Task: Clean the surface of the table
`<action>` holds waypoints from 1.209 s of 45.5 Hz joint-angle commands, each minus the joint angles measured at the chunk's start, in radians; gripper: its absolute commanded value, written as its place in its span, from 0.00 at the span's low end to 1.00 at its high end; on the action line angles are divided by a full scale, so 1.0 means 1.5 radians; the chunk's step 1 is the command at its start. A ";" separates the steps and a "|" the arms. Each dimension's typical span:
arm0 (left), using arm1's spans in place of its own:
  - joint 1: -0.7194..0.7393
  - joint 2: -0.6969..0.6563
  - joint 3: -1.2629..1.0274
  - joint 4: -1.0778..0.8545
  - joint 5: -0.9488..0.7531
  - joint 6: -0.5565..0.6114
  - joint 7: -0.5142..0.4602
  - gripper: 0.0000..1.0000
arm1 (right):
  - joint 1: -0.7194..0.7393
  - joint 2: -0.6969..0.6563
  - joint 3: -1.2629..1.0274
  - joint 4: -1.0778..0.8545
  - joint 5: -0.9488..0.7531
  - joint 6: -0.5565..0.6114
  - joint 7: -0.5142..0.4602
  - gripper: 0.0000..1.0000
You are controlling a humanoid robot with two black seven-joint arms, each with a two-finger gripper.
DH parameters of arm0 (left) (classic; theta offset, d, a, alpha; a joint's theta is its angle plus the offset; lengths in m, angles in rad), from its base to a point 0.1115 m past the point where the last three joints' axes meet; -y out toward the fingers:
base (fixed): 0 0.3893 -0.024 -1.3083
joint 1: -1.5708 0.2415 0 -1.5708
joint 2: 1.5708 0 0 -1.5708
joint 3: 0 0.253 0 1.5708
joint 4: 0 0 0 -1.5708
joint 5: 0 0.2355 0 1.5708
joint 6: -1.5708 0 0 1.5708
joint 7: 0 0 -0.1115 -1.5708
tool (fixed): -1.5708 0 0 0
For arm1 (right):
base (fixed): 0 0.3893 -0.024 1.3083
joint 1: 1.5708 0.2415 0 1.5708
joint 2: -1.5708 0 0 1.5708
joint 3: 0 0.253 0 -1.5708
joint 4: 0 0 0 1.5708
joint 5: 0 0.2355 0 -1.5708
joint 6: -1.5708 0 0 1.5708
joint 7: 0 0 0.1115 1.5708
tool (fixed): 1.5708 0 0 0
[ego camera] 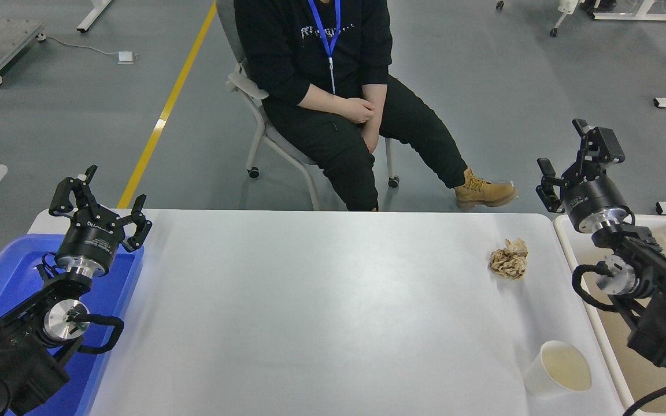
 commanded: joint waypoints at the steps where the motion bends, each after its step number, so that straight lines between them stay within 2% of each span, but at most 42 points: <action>1: 0.000 0.000 0.000 0.000 0.000 0.000 0.000 1.00 | 0.002 0.000 -0.001 -0.001 0.000 -0.001 0.000 0.99; 16: 0.000 0.000 0.000 0.000 0.000 0.000 0.000 1.00 | 0.000 0.004 0.000 0.000 0.000 -0.001 0.001 0.99; 38: 0.000 0.000 0.000 0.000 0.000 0.000 0.000 1.00 | 0.012 0.063 0.003 -0.001 0.000 0.000 0.000 0.99; 55: 0.000 0.000 0.000 0.000 0.000 0.000 0.000 1.00 | 0.045 0.058 -0.028 -0.047 -0.001 0.002 0.000 0.99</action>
